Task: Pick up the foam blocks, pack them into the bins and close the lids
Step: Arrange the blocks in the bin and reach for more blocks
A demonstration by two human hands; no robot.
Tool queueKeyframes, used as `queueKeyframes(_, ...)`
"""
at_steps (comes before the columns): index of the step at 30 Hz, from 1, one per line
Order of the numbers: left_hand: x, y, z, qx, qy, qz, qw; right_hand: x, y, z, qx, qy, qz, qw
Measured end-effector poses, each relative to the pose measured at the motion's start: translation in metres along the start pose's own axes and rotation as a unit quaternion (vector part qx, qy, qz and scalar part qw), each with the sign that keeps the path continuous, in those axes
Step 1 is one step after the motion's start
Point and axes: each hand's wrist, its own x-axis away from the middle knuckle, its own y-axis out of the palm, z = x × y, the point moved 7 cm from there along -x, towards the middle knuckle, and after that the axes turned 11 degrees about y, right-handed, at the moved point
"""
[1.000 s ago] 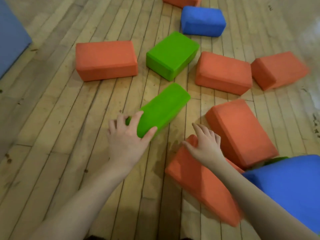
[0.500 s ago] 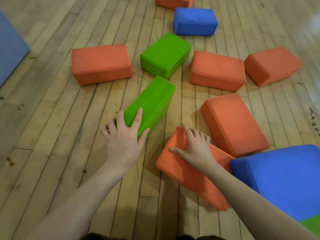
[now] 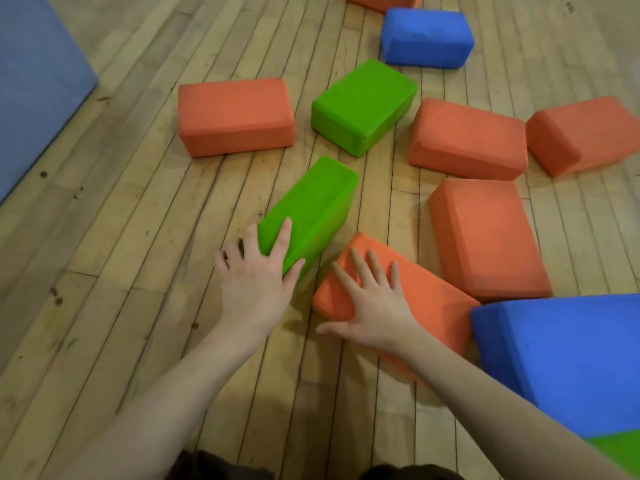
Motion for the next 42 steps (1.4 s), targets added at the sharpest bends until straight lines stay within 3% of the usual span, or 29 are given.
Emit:
queueKeyframes(4,0.005,-0.005,-0.007,0.015,-0.005,0.014,1.000,0.000,0.005,-0.009,0.042,-0.009,-0.012,0.999)
queueKeyframes(12,0.008,-0.022,-0.039,0.018,-0.057,0.039,0.997,-0.032,-0.070,-0.039,-0.192,-0.036,0.051,0.979)
queueKeyframes(16,0.006,-0.024,-0.041,0.014,-0.061,0.044,0.997,-0.037,-0.090,-0.040,-0.161,-0.025,0.079,0.983)
queueKeyframes(19,0.003,-0.015,-0.037,0.002,-0.041,0.004,0.999,-0.033,-0.101,-0.032,-0.105,-0.030,0.126,0.986)
queueKeyframes(23,-0.003,-0.004,-0.035,0.032,-0.026,-0.047,0.998,-0.031,-0.087,-0.028,-0.013,0.020,0.050,0.998)
queueKeyframes(26,-0.010,0.001,-0.035,0.061,-0.020,-0.074,0.995,-0.032,-0.086,-0.027,-0.042,0.033,0.045,0.998)
queueKeyframes(29,-0.017,-0.013,-0.047,0.092,-0.041,-0.034,0.994,-0.038,-0.104,-0.036,-0.098,0.023,0.087,0.991)
queueKeyframes(35,-0.017,-0.095,-0.107,0.062,-0.130,0.065,0.987,-0.060,-0.180,-0.125,-0.131,-0.066,0.162,0.976)
queueKeyframes(42,0.033,-0.223,-0.198,-0.033,-0.260,0.143,0.955,-0.043,-0.267,-0.272,-0.188,-0.227,0.168,0.941)
